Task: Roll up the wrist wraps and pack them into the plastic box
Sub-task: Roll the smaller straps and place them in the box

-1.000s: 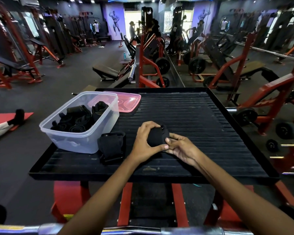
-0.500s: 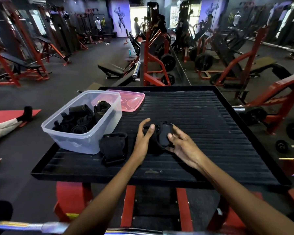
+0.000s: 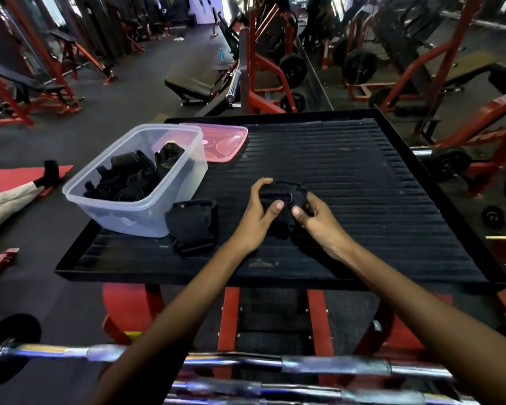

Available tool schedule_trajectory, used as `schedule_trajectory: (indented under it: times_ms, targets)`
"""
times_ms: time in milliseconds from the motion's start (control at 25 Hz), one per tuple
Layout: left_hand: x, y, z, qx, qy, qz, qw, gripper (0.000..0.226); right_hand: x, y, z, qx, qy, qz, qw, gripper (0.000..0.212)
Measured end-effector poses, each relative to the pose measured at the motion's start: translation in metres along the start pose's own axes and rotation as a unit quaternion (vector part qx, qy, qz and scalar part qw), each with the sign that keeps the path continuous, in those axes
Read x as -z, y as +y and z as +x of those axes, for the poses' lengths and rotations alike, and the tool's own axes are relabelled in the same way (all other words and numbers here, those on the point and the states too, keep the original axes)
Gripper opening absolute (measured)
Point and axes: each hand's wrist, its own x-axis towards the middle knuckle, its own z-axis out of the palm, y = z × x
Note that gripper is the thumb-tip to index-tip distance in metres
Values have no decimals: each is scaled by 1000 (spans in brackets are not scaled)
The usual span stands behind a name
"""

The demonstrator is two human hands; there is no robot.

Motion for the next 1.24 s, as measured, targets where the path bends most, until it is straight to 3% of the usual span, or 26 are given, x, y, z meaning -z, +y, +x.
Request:
schedule_trajectory:
  times_ms: [120,200,280,440,640,760,880,920,1000,1080,1120,1160,1240]
  targets:
    - [7,2,3,14,5,-26,1000,66,1,-3,1,0,-48,25,999,37]
    - [10,3,2,37,11,-61,997,77,2,-6,0,-1,-82,80,993,42]
    - [11,3,0,59,-5,-75,995,83,1,-9,-3,14,-54,59,997,40]
    - [11,-1,-2,50,-36,-30,998,72,2,-10,-4,31,-20,-38,999,42]
    - [13,2,-5,57,-18,3,998,69,-3,-18,-1,-27,-29,89,995,53]
    - [20,15,-14,93,1,-9,996,52,-5,-20,-7,-15,-48,94,994,51]
    - [32,34,-31,0,81,91,993,42,-10,-19,-11,1,-40,27,999,60]
    - [36,40,-41,-56,146,149,976,36,-13,-19,-12,15,-22,-17,1000,70]
    - [40,40,-61,-108,325,232,910,31,-19,-23,-11,52,10,-112,992,80]
    - [43,36,-78,1,487,197,851,48,-25,-29,-7,63,12,-174,983,83]
    - [44,32,-79,85,502,139,850,64,-27,-32,-4,57,12,-193,979,85]
    - [47,28,-78,152,477,88,861,80,-30,-33,-1,51,16,-208,977,87]
    - [55,22,-72,210,410,69,885,100,-34,-36,1,50,26,-220,974,84]
